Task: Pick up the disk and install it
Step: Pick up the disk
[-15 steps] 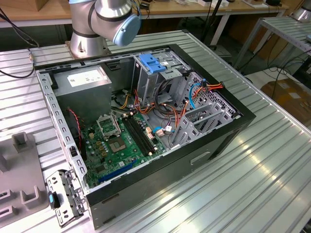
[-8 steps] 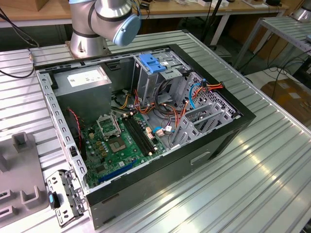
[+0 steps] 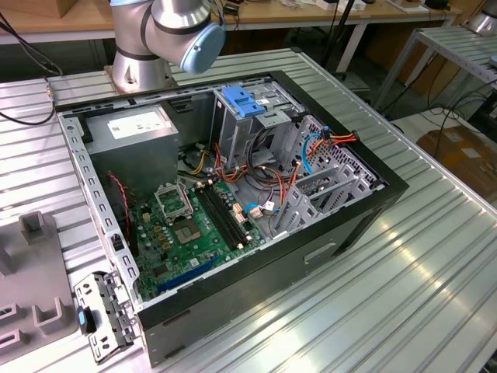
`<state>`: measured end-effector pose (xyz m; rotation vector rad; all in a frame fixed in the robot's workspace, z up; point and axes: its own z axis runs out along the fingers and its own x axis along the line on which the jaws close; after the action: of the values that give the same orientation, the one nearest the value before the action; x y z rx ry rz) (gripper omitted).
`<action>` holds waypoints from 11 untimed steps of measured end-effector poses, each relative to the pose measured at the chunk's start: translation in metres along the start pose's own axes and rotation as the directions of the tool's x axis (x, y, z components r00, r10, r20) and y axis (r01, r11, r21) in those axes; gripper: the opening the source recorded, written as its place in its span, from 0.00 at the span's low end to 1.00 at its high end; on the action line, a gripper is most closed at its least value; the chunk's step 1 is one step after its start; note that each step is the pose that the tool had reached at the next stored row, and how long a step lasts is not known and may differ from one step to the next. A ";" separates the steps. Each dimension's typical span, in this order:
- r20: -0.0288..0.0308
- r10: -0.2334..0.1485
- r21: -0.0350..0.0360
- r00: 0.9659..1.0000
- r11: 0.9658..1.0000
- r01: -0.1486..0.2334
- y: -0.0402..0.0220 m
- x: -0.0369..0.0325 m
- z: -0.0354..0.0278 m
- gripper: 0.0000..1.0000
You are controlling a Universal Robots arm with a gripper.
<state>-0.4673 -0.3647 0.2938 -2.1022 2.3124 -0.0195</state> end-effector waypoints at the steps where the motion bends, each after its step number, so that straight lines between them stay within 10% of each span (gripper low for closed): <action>1: 0.000 0.000 0.000 1.000 1.000 0.000 0.0000 0.0000 0.0000 0.37; 11: 0.001 -0.026 0.000 1.000 1.000 0.026 0.0000 0.0000 0.0000 0.37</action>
<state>-0.4673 -0.3647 0.2938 -2.1317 2.2849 -0.0193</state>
